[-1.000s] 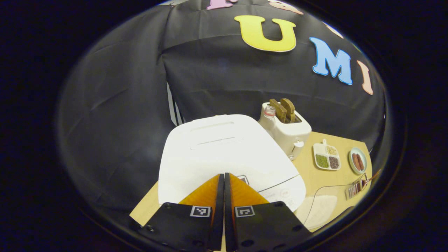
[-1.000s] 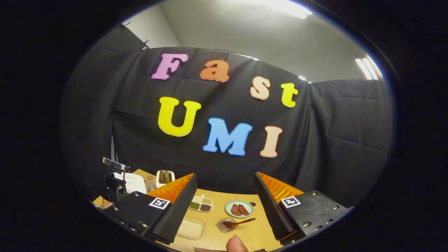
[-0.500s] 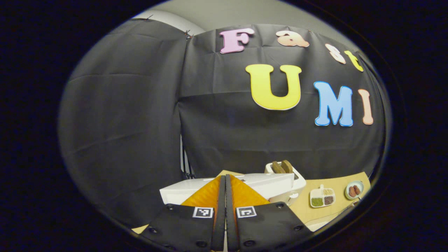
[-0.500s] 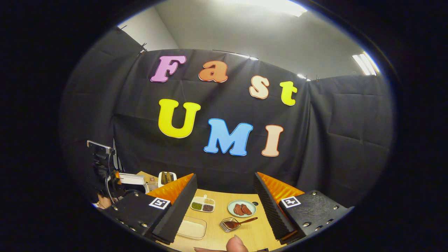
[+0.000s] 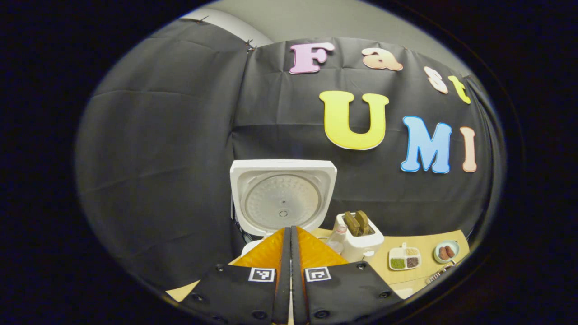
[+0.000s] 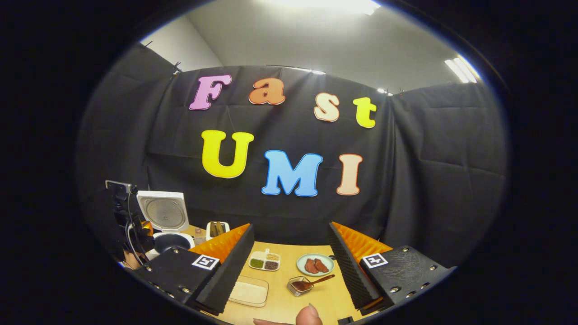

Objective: Close the left gripper, press the button to open the rice cooker; take a wooden spoon from the chopstick holder with the right hand, scoop a spoonful of rice and pour it into the rice cooker, then put the wooden spoon back into the chopstick holder.

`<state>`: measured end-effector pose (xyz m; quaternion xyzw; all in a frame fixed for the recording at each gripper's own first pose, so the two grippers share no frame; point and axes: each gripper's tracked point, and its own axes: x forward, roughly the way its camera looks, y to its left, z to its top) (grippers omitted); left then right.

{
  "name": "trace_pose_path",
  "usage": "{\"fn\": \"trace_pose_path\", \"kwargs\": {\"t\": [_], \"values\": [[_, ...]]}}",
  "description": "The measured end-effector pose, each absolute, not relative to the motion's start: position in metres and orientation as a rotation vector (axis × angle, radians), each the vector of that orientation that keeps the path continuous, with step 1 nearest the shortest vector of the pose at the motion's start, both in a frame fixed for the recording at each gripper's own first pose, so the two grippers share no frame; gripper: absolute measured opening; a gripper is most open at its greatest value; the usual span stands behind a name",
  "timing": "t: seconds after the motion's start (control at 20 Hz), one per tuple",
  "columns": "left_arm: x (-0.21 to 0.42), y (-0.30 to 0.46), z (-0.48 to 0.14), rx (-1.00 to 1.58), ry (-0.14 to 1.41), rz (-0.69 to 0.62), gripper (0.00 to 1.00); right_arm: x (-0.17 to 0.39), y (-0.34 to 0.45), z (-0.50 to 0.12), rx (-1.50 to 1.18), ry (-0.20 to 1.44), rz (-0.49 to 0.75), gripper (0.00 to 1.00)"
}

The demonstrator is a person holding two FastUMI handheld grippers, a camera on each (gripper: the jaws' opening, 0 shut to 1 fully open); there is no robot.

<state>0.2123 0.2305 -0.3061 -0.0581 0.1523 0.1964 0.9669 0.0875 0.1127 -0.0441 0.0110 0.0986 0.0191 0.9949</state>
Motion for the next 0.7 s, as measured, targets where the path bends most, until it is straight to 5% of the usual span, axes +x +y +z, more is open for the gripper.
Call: {"fn": "trace_pose_path", "kwargs": {"t": [0.25, 0.3, 0.35, 0.4, 0.45, 0.55, 0.7], "values": [[0.171, 0.230, -0.290, -0.144, 0.294, 0.395, 0.15, 0.094, 0.063, -0.085, 0.070, 0.207, -0.010, 0.99], [0.162, 0.228, -0.285, -0.143, 0.291, 0.394, 0.02, 0.098, 0.052, -0.095, 0.068, 0.213, -0.017, 0.99], [0.153, 0.226, -0.279, -0.149, 0.285, 0.394, 0.14, 0.102, 0.041, -0.108, 0.068, 0.227, -0.023, 0.99], [0.146, 0.224, -0.273, -0.158, 0.284, 0.397, 0.16, 0.106, 0.030, -0.122, 0.075, 0.239, -0.028, 0.99], [0.137, 0.219, -0.266, -0.170, 0.278, 0.388, 0.07, 0.111, 0.022, -0.137, 0.090, 0.256, -0.024, 0.99], [0.118, 0.208, -0.248, -0.169, 0.259, 0.391, 0.19, 0.122, 0.012, -0.167, 0.135, 0.280, 0.007, 0.99], [0.093, 0.184, -0.210, -0.122, 0.196, 0.395, 0.53, 0.143, -0.009, -0.221, 0.174, 0.327, 0.045, 0.99]]}}
